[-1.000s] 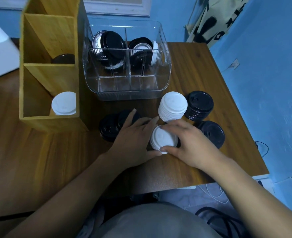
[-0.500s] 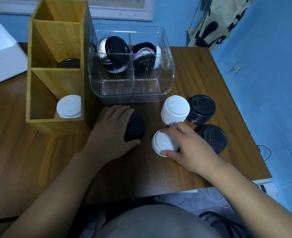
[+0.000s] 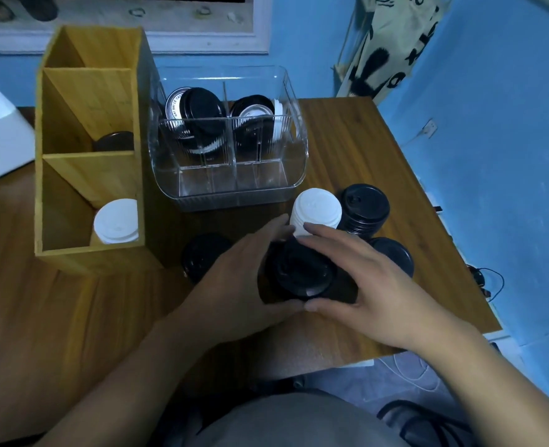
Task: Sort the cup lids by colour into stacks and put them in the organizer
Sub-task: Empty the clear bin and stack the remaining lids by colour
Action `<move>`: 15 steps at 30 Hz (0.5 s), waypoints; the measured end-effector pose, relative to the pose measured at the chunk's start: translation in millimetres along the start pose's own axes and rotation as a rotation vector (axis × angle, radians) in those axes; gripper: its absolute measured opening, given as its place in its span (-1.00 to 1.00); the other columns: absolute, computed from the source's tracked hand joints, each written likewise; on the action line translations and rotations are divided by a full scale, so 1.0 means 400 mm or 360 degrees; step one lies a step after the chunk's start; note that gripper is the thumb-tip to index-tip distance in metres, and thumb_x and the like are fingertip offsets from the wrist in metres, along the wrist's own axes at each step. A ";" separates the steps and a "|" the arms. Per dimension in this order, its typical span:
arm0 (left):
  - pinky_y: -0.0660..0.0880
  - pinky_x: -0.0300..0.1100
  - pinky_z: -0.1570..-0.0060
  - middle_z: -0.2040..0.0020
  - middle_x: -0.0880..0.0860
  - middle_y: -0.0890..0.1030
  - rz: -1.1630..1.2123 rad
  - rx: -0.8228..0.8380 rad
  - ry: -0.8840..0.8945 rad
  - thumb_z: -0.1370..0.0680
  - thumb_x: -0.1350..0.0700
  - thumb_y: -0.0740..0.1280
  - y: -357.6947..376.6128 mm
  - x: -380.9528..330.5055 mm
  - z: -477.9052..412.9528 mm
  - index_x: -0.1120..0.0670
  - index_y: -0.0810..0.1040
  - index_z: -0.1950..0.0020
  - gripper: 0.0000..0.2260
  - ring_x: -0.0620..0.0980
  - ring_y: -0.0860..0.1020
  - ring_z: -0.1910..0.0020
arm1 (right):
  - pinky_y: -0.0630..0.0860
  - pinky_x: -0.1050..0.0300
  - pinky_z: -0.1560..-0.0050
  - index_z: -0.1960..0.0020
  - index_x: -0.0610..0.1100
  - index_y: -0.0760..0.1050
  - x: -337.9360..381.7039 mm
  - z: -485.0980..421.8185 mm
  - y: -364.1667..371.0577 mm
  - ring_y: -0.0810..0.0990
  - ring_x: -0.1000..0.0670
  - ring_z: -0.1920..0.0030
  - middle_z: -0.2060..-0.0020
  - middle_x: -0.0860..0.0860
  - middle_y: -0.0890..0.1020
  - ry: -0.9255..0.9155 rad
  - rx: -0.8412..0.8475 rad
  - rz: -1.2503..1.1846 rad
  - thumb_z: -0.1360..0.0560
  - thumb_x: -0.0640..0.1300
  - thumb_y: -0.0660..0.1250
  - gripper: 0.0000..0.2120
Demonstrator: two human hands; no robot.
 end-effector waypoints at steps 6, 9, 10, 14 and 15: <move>0.25 -0.49 -0.34 -0.44 -0.32 0.38 0.0241 0.0032 0.0120 -0.37 -0.11 0.63 0.069 -0.044 -0.029 -0.15 0.19 -0.56 -0.11 -0.32 0.36 -0.43 | 0.30 0.32 -0.39 -0.48 0.05 0.38 -0.046 0.042 -0.044 0.40 0.24 -0.39 -0.35 0.22 0.50 0.0047 0.0037 -0.0038 -0.39 0.19 0.55 -0.26; 0.27 -0.41 -0.38 -0.45 -0.23 0.41 0.0170 0.0039 0.0131 -0.39 -0.11 0.62 0.109 -0.044 -0.044 -0.04 0.28 -0.56 -0.16 -0.26 0.36 -0.44 | 0.32 0.32 -0.37 -0.45 0.00 0.43 -0.078 0.077 -0.056 0.43 0.22 -0.36 -0.31 0.20 0.54 0.0041 -0.0072 -0.0013 -0.40 0.21 0.52 -0.30; 0.26 -0.37 -0.42 -0.47 -0.17 0.41 0.0100 0.0022 0.0134 -0.41 -0.14 0.60 0.124 -0.041 -0.049 -0.02 0.28 -0.57 -0.17 -0.24 0.35 -0.46 | 0.34 0.31 -0.36 -0.44 -0.02 0.45 -0.096 0.092 -0.064 0.45 0.21 -0.36 -0.30 0.19 0.55 0.0057 -0.0124 -0.0021 -0.40 0.20 0.53 -0.31; 0.10 -0.61 -0.28 -0.47 -0.16 0.37 -0.0175 -0.0120 0.0031 -0.47 -0.23 0.49 0.177 -0.062 -0.067 -0.11 0.25 -0.56 -0.26 -0.38 0.23 -0.36 | 0.42 0.19 -0.36 -0.38 -0.03 0.52 -0.214 0.162 -0.118 0.52 0.17 -0.33 -0.30 0.18 0.56 0.0227 -0.0322 -0.0007 -0.35 0.19 0.59 -0.32; 0.09 -0.60 -0.29 -0.47 -0.13 0.39 -0.0181 -0.0154 0.0018 -0.48 -0.19 0.49 0.198 -0.075 -0.068 -0.07 0.27 -0.56 -0.28 -0.36 0.24 -0.36 | 0.42 0.20 -0.37 -0.36 0.00 0.52 -0.247 0.180 -0.133 0.53 0.16 -0.32 -0.30 0.18 0.57 0.0286 -0.0369 -0.0014 -0.34 0.22 0.57 -0.33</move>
Point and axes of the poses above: each hand's wrist, its own z-axis away from the middle knuckle, its own y-axis out of the palm, x = y × z, the point moved 2 cm from there along -z, towards the middle knuckle
